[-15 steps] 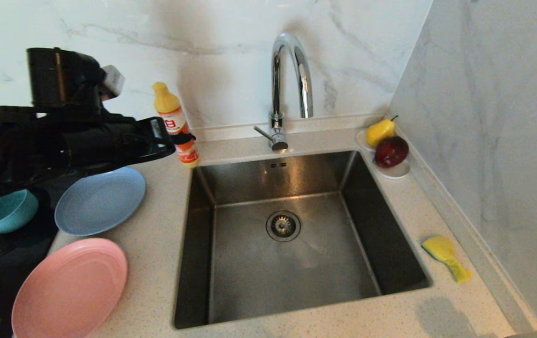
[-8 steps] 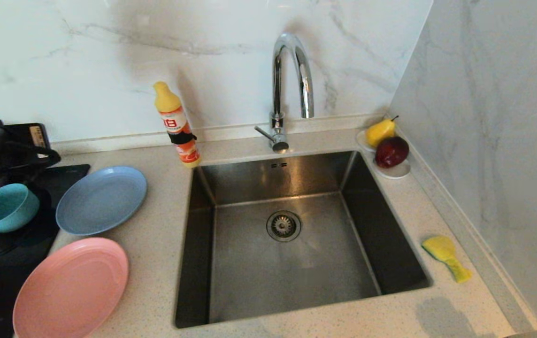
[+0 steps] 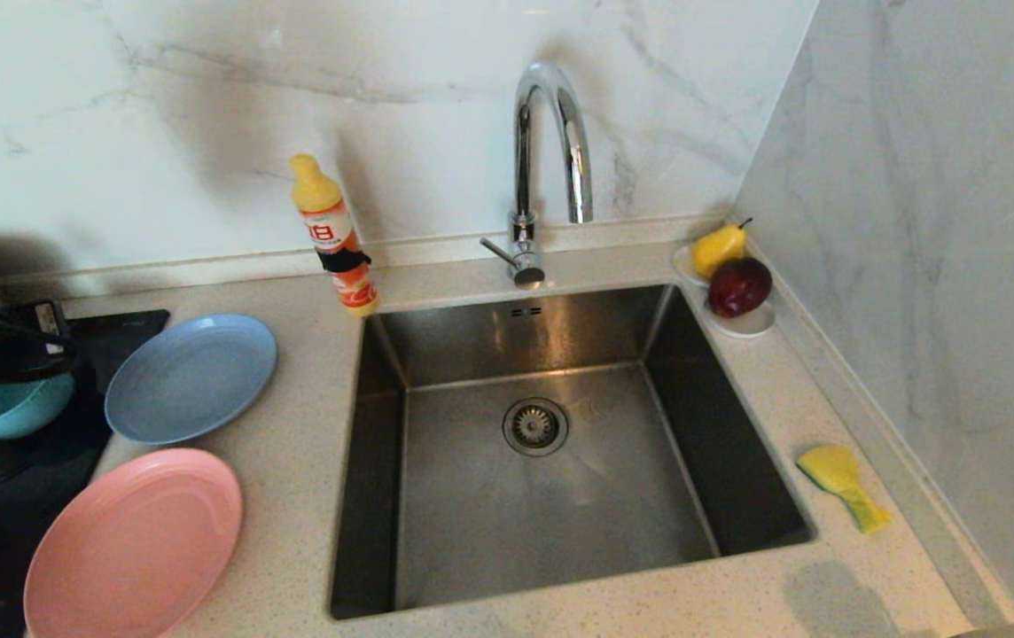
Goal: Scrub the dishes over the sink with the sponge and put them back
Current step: Place the plate on the plate
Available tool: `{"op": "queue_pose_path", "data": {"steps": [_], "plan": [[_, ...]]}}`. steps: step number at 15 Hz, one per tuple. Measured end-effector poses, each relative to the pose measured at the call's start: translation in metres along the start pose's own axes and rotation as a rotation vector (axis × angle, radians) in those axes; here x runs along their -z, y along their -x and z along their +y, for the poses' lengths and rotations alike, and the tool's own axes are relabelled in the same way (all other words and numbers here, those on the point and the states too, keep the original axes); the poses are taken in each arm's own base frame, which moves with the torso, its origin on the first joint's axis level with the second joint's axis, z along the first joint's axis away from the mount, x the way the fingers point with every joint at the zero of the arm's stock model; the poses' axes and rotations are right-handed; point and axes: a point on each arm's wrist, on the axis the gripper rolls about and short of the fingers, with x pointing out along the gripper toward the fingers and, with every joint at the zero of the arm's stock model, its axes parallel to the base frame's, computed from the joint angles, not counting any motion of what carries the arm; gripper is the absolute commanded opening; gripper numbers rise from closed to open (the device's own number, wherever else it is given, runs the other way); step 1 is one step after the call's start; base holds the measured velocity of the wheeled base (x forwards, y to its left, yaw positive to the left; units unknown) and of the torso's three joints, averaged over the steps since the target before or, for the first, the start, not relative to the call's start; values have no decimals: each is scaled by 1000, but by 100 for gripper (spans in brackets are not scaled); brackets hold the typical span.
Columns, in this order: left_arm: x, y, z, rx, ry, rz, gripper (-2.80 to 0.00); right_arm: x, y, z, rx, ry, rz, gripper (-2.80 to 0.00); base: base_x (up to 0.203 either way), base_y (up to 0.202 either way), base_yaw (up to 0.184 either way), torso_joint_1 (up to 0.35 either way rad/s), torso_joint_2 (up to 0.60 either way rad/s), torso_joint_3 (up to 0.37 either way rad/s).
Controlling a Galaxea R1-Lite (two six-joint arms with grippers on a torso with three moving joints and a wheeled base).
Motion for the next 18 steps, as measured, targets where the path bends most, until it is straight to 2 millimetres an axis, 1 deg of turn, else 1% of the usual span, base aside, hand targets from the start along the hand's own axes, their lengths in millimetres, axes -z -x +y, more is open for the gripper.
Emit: {"op": "queue_pose_path", "data": {"steps": [2, 5, 6, 7, 9, 12, 15, 18], "plan": [[4, -19, 14, 17, 32, 62, -280, 0, 0, 0, 0, 0, 0, -280, 0, 0, 0, 0, 0, 0], [10, -39, 31, 61, 94, 156, -280, 0, 0, 0, 0, 0, 0, -280, 0, 0, 0, 0, 0, 0], [13, -45, 35, 84, 130, 193, -53, 0, 0, 0, 0, 0, 0, -280, 0, 0, 0, 0, 0, 0], [14, -51, 38, 99, 165, 226, 0, 0, 0, 0, 0, 0, 0, -280, 0, 0, 0, 0, 0, 0], [15, -61, 42, 120, 237, 278, 0, 0, 0, 0, 0, 0, 0, -280, 0, 0, 0, 0, 0, 0], [18, -70, 43, 135, 293, 308, 0, 0, 0, 0, 0, 0, 0, -280, 0, 0, 0, 0, 0, 0], [26, -81, 42, 138, 344, 357, 0, 0, 0, 0, 0, 0, 0, -280, 0, 0, 0, 0, 0, 0], [32, -89, 41, 174, 385, 394, 0, 0, 0, 0, 0, 0, 0, -280, 0, 0, 0, 0, 0, 0]]}}
